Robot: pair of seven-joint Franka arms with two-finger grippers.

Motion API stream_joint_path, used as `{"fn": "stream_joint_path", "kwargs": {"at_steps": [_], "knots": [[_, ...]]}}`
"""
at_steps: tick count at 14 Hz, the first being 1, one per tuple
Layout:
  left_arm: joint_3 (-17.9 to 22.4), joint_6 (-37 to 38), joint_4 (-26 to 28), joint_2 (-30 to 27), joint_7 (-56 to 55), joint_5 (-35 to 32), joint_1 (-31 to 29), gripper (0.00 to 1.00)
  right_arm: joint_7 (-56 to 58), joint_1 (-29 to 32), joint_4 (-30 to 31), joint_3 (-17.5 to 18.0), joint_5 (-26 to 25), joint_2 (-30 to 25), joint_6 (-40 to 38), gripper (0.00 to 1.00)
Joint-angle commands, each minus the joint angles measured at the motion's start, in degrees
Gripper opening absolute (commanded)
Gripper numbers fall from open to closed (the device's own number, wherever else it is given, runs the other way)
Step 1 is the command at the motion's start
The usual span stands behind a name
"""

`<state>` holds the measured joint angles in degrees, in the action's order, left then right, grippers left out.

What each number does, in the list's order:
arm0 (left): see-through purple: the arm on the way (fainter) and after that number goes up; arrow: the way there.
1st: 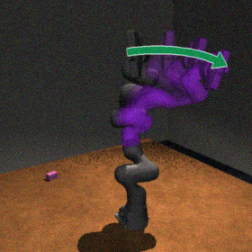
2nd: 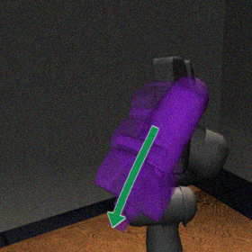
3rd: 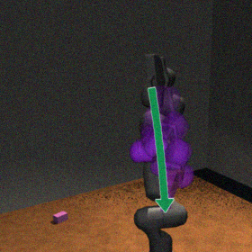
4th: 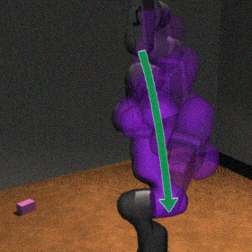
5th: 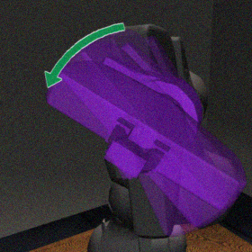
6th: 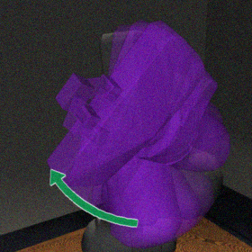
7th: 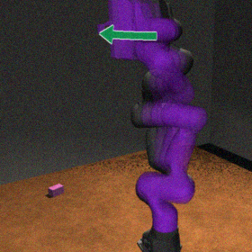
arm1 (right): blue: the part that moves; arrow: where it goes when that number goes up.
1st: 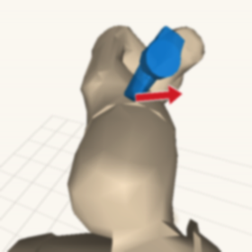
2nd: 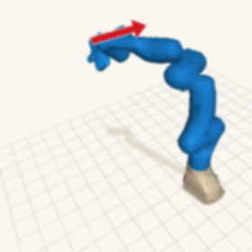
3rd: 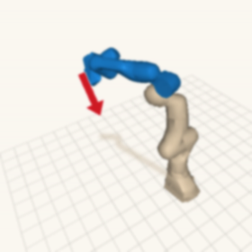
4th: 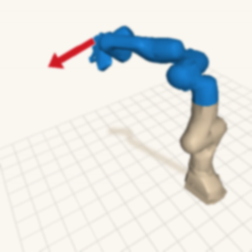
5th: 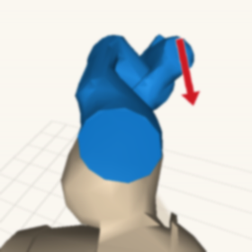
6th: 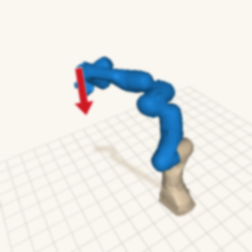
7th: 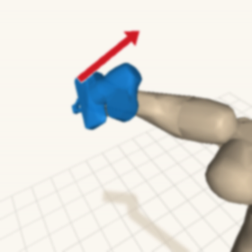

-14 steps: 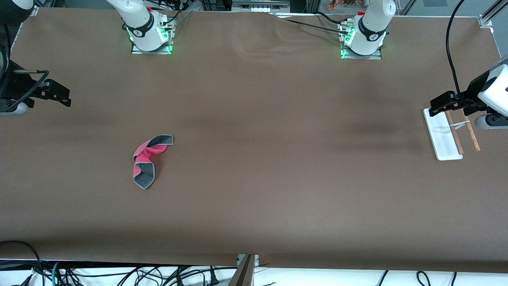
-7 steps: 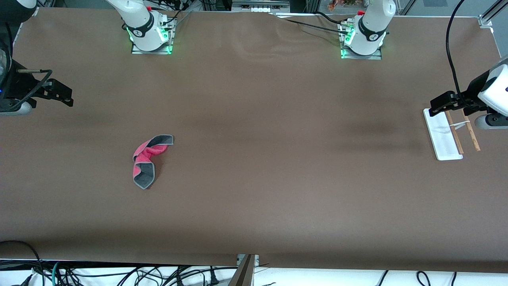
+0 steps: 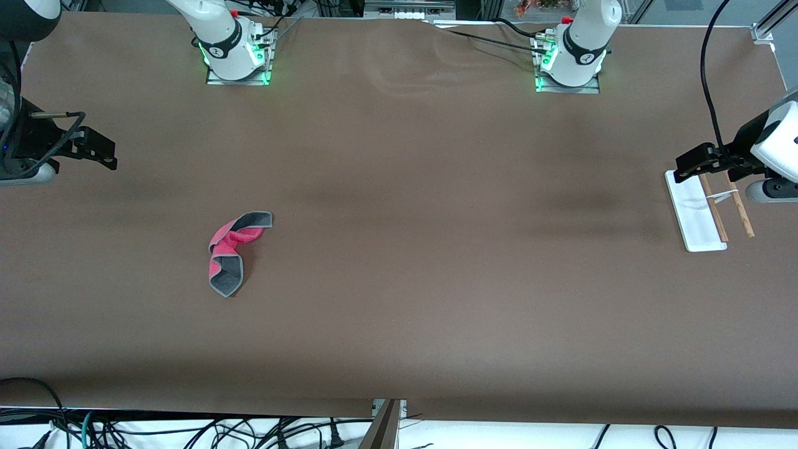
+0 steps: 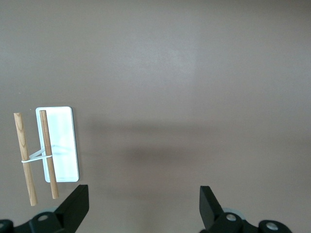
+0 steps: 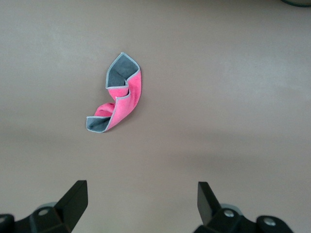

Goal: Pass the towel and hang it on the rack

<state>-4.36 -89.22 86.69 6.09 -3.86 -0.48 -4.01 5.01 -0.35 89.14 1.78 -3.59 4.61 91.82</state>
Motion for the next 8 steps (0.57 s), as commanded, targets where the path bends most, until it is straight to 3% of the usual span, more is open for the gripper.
{"fn": "stream_joint_path", "kwargs": {"at_steps": [1, 8], "knots": [[-0.12, 0.8, -1.43, 0.68, 0.61, -0.93, -0.12, 1.0, 0.17, -3.06, -1.34, 0.33, -1.85, 1.98, 0.29, 1.0], [-0.12, 0.8, -1.43, 0.68, 0.61, -0.93, -0.12, 1.0, -0.27, -4.04, -1.16, 0.24, -2.57, 6.8, 1.78, 1.0]]}}
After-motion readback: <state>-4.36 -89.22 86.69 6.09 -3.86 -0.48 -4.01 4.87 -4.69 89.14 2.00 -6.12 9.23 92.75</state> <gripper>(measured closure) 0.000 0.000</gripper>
